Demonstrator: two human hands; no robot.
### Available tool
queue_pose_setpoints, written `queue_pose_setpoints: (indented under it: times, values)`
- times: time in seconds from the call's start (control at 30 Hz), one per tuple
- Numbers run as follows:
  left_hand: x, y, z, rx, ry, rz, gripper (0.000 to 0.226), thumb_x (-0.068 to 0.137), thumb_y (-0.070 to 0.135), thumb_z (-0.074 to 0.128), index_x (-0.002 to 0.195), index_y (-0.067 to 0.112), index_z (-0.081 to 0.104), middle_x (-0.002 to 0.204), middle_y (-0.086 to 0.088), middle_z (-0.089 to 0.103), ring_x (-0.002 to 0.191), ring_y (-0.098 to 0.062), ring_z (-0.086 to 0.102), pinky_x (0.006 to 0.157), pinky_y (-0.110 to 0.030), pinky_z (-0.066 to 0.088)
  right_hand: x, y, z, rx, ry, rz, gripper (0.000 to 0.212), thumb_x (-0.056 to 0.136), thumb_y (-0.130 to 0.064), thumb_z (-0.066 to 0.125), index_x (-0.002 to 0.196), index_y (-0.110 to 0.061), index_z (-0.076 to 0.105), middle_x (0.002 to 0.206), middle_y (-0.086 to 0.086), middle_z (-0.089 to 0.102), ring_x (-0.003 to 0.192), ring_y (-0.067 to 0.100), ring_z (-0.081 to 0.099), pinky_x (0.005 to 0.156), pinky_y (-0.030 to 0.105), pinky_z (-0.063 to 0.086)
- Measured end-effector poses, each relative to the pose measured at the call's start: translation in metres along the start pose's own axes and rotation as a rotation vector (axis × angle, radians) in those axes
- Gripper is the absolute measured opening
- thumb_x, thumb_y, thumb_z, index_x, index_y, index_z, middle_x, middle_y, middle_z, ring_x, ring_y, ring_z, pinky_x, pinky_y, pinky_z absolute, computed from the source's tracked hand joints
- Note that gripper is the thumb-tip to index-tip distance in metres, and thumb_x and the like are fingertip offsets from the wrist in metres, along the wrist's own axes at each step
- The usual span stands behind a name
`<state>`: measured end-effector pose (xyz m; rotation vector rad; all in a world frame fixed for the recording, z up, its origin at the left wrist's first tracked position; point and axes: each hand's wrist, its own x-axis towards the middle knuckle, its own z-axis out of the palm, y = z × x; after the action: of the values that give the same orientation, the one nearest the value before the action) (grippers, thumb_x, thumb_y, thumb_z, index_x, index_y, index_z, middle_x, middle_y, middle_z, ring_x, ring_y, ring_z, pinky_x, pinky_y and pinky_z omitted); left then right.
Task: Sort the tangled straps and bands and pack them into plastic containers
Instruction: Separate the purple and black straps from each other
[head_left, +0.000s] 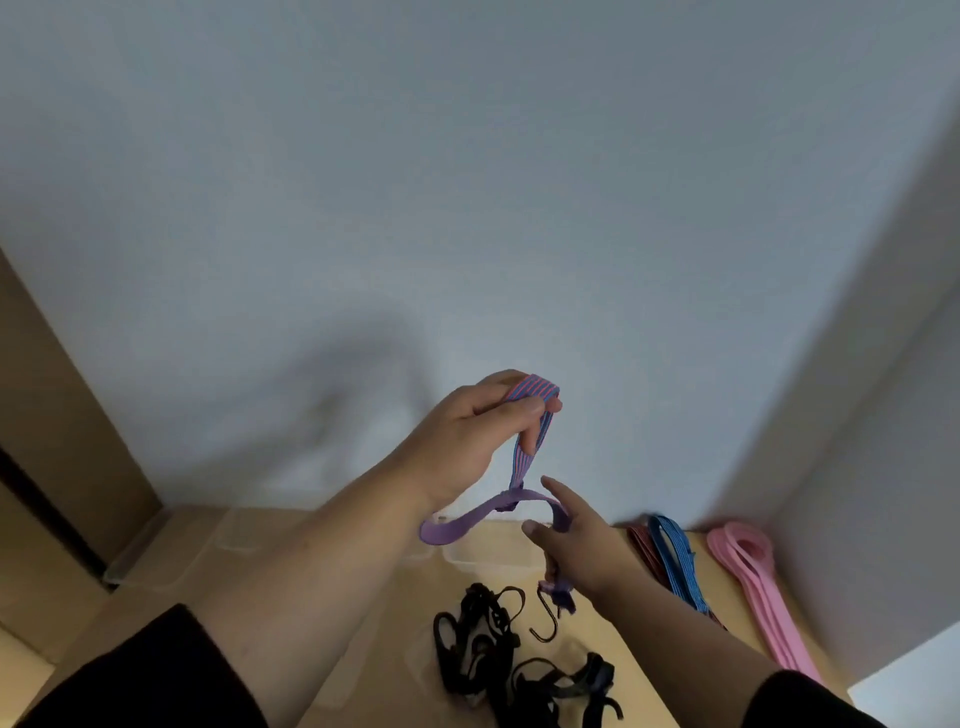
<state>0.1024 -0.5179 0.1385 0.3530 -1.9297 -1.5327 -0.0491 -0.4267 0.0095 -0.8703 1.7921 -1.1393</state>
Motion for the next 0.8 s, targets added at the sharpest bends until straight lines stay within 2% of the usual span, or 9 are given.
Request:
queue_pose_setpoints:
  times: [0.07, 0.17, 0.27, 0.33, 0.43, 0.53, 0.6, 0.67, 0.8]
  values:
    - [0.003, 0.012, -0.002, -0.065, -0.014, 0.059, 0.036, 0.087, 0.029, 0.054, 0.052, 0.023, 0.060, 0.107, 0.000, 0.070, 0.116, -0.017, 0.062, 0.106, -0.034, 0.040, 0.001, -0.006, 0.001, 0.015, -0.001, -0.028, 0.052, 0.093, -0.018, 0.070, 0.125, -0.053, 0.048, 0.066, 0.005, 0.054, 0.054, 0.019, 0.051, 0.056, 0.035, 0.057]
    - [0.005, 0.025, -0.005, -0.186, 0.004, 0.143, 0.034, 0.084, 0.024, 0.055, 0.051, 0.020, 0.062, 0.100, -0.001, 0.072, 0.106, -0.022, 0.063, 0.106, -0.045, 0.042, 0.000, -0.011, 0.002, -0.083, -0.037, -0.095, 0.028, 0.095, -0.016, 0.065, 0.108, -0.041, 0.067, 0.073, 0.004, 0.048, 0.060, 0.017, 0.047, 0.052, 0.032, 0.050]
    - [0.007, 0.027, -0.010, -0.294, 0.017, 0.173, 0.033, 0.082, 0.026, 0.056, 0.050, 0.018, 0.060, 0.093, -0.005, 0.072, 0.101, -0.024, 0.064, 0.105, -0.051, 0.048, -0.003, -0.009, 0.002, -0.105, -0.031, -0.112, 0.022, 0.094, -0.013, 0.056, 0.089, -0.031, 0.069, 0.068, 0.001, 0.046, 0.063, 0.019, 0.039, 0.050, 0.029, 0.046]
    - [0.008, 0.019, -0.014, -0.257, 0.093, 0.121, 0.029, 0.076, 0.028, 0.060, 0.049, 0.018, 0.060, 0.089, -0.005, 0.072, 0.094, -0.022, 0.066, 0.099, -0.046, 0.053, -0.007, -0.010, 0.001, -0.142, 0.000, -0.163, 0.021, 0.095, -0.011, 0.057, 0.083, -0.025, 0.066, 0.069, -0.004, 0.051, 0.064, 0.014, 0.042, 0.056, 0.030, 0.044]
    - [0.007, -0.003, -0.017, -0.097, 0.235, -0.113, 0.016, 0.073, 0.024, 0.067, 0.059, 0.016, 0.071, 0.076, -0.002, 0.071, 0.077, -0.019, 0.065, 0.080, -0.033, 0.056, -0.014, -0.014, -0.006, -0.154, 0.028, -0.166, 0.023, 0.099, -0.016, 0.054, 0.084, -0.030, 0.064, 0.076, 0.004, 0.049, 0.068, 0.015, 0.044, 0.050, 0.031, 0.048]
    - [-0.003, -0.032, -0.015, 0.064, 0.198, -0.289, 0.011, 0.089, 0.009, 0.067, 0.084, 0.013, 0.075, 0.063, 0.007, 0.065, 0.058, -0.015, 0.056, 0.056, -0.030, 0.046, -0.024, -0.023, -0.014, -0.138, -0.017, -0.166, 0.028, 0.099, -0.012, 0.048, 0.088, -0.033, 0.063, 0.069, 0.000, 0.046, 0.058, 0.014, 0.043, 0.052, 0.028, 0.050]
    - [-0.009, -0.045, -0.010, 0.116, 0.148, -0.326, 0.009, 0.093, 0.012, 0.067, 0.092, 0.017, 0.074, 0.056, 0.012, 0.061, 0.052, -0.011, 0.049, 0.051, -0.026, 0.035, -0.034, -0.032, -0.016, -0.143, -0.014, -0.215, 0.034, 0.097, -0.004, 0.044, 0.090, -0.031, 0.065, 0.060, -0.010, 0.047, 0.051, 0.007, 0.040, 0.049, 0.028, 0.050]
    - [-0.011, -0.054, -0.005, 0.094, 0.138, -0.349, 0.008, 0.092, 0.020, 0.070, 0.085, 0.020, 0.074, 0.054, 0.011, 0.058, 0.049, -0.011, 0.045, 0.049, -0.024, 0.029, -0.041, -0.038, -0.017, -0.164, 0.027, -0.265, 0.037, 0.095, 0.001, 0.045, 0.092, -0.029, 0.067, 0.063, -0.015, 0.054, 0.051, 0.005, 0.043, 0.046, 0.025, 0.046]
    - [-0.011, -0.058, 0.008, 0.053, 0.001, -0.358, 0.019, 0.096, 0.030, 0.064, 0.092, 0.018, 0.078, 0.068, -0.006, 0.065, 0.056, -0.017, 0.046, 0.048, -0.025, 0.026, -0.056, -0.036, -0.019, -0.106, 0.027, -0.274, 0.041, 0.092, 0.007, 0.044, 0.090, -0.027, 0.066, 0.060, -0.016, 0.051, 0.052, 0.006, 0.040, 0.048, 0.018, 0.038]
